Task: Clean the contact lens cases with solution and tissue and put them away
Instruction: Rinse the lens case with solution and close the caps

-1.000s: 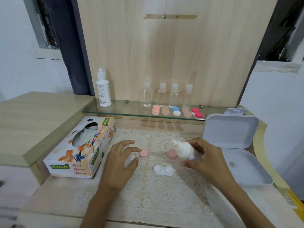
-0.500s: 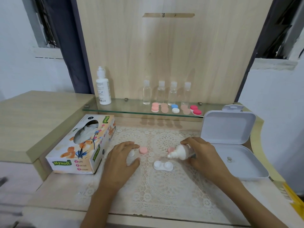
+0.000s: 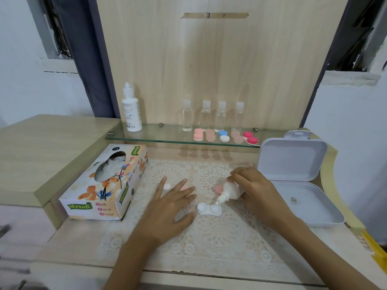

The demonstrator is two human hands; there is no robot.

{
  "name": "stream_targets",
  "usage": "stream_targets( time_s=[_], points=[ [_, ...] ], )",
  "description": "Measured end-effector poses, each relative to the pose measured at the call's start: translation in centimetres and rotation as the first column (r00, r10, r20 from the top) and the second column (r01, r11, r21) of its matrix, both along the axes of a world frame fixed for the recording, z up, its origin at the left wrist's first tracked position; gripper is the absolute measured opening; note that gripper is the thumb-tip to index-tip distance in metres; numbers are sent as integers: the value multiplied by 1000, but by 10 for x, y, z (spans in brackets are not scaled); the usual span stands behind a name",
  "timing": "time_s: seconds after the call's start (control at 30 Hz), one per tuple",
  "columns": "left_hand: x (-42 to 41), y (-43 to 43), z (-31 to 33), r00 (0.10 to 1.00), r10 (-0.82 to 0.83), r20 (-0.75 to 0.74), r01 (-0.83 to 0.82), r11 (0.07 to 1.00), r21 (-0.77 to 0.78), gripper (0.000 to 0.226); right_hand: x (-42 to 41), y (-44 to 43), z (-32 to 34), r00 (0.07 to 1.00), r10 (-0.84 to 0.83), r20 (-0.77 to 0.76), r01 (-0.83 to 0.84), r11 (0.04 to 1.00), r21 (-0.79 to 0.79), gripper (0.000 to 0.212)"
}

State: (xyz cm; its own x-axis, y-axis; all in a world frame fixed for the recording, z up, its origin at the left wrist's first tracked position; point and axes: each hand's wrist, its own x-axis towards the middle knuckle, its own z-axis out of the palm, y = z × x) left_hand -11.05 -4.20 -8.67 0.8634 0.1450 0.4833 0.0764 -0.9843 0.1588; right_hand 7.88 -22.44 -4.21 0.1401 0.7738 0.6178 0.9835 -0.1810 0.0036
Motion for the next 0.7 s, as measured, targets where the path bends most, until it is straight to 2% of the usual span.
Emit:
stream_targets(
  time_s=[0.2,0.4,0.7],
  points=[
    [-1,-3,1,979,97,-179,-101,995,-13,82,7,1,-4,999,4,38,-5,1000,24,56],
    [-2,-6,4,939,190,-286,-197,980,5,101,10,-1,-4,998,8,60,-8,1000,-1,61],
    [-1,-4,3,924,206,-321,-211,977,18,99,12,1,-3,994,35,103,-38,999,26,57]
  ],
)
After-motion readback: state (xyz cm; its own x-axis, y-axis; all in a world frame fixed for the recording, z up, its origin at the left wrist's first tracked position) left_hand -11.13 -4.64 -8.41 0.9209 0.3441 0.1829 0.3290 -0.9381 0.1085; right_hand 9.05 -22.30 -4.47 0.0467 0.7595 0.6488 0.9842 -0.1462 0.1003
